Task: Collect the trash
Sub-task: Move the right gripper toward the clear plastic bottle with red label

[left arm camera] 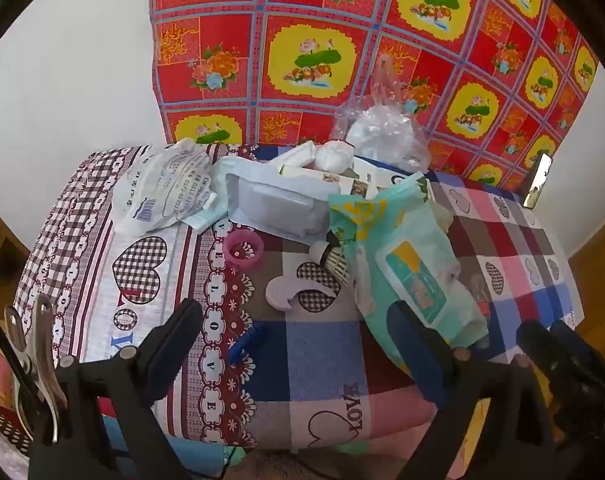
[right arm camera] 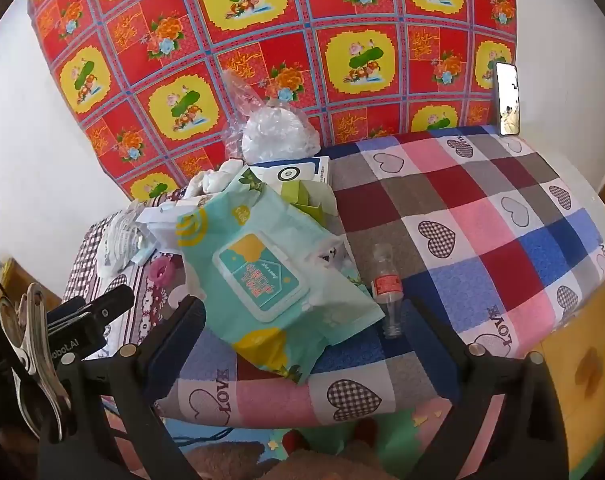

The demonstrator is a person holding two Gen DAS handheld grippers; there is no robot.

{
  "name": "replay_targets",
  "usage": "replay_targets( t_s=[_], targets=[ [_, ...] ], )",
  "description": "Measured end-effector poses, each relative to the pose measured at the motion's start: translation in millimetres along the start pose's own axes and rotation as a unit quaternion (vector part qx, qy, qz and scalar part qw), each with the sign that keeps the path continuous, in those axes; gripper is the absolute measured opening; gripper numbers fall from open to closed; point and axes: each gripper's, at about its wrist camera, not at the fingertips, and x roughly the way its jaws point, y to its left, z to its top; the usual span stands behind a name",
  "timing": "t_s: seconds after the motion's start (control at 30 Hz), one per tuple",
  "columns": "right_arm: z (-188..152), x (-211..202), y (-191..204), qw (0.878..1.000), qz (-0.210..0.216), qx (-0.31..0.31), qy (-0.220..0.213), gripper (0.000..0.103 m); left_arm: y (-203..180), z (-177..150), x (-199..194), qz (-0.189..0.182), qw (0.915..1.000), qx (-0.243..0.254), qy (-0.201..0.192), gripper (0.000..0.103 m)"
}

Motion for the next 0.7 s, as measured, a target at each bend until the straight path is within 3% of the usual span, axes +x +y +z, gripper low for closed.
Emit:
replay_targets(
  t_s=[0.7],
  targets=[
    [-0.6,0.0,-1.4,1.0,0.008,0.005,0.004,0.1,-4.8,-2.2,1.2,0.008,0.9999,0.009,0.011,0.093]
  ],
)
